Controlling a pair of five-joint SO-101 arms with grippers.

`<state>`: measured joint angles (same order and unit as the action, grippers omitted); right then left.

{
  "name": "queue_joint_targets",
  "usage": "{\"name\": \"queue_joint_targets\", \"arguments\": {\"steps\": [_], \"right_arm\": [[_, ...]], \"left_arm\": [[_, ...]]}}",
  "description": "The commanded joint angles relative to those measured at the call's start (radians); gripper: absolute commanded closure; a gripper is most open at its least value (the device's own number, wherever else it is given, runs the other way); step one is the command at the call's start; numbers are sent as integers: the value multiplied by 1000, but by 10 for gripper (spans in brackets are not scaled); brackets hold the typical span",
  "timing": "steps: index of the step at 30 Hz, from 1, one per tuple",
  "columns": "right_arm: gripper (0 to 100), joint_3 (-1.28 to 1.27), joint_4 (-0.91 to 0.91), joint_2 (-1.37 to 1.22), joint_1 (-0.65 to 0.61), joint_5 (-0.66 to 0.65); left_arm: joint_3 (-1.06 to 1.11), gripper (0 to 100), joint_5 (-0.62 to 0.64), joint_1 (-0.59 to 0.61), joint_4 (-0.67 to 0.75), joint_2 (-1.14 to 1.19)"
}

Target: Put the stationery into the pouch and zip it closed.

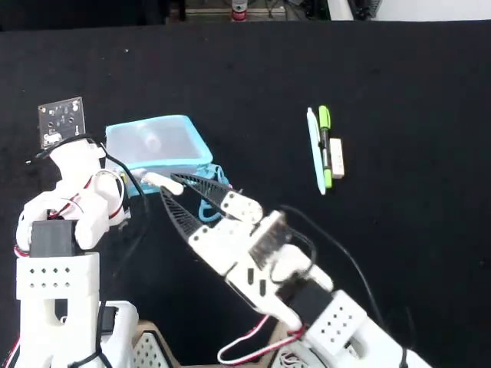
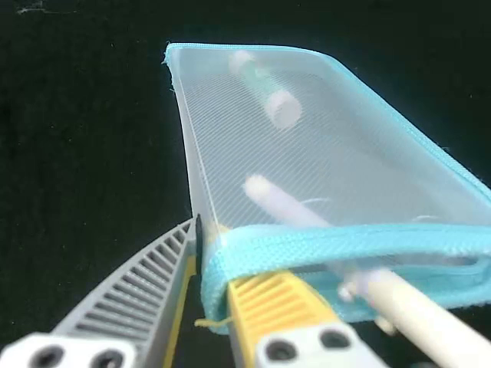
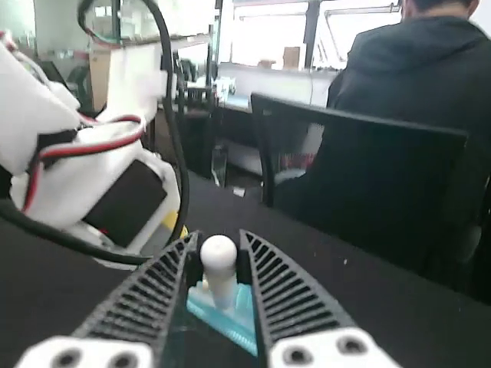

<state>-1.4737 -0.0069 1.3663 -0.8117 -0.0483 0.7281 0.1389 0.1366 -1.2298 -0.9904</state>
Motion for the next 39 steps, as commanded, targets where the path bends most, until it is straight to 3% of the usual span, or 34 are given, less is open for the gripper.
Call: {"name": "queue_joint_targets", "arguments": {"steps": [1,7,13,18,25,29,39], "right_arm": [[966,130,9,-156,-11,8],[802,211,130,-234,-80,9],[861,371,361,-231,-109,2],[953,524,531,-124,60,2],[868,710,937,27,456,2],[851,708,1020,-84,618,2],[850,734,1056,-549,821,2]], "left_arm": [[-33,971,-12,-8,3,-8],[-30,971,-12,-5,5,-8],[-28,971,-12,-5,5,-8],[-27,971,-12,-4,3,-8],[-27,971,-12,-5,5,-8],[-27,971,-12,-8,5,-8],[-27,971,-12,-5,2,-8]]}}
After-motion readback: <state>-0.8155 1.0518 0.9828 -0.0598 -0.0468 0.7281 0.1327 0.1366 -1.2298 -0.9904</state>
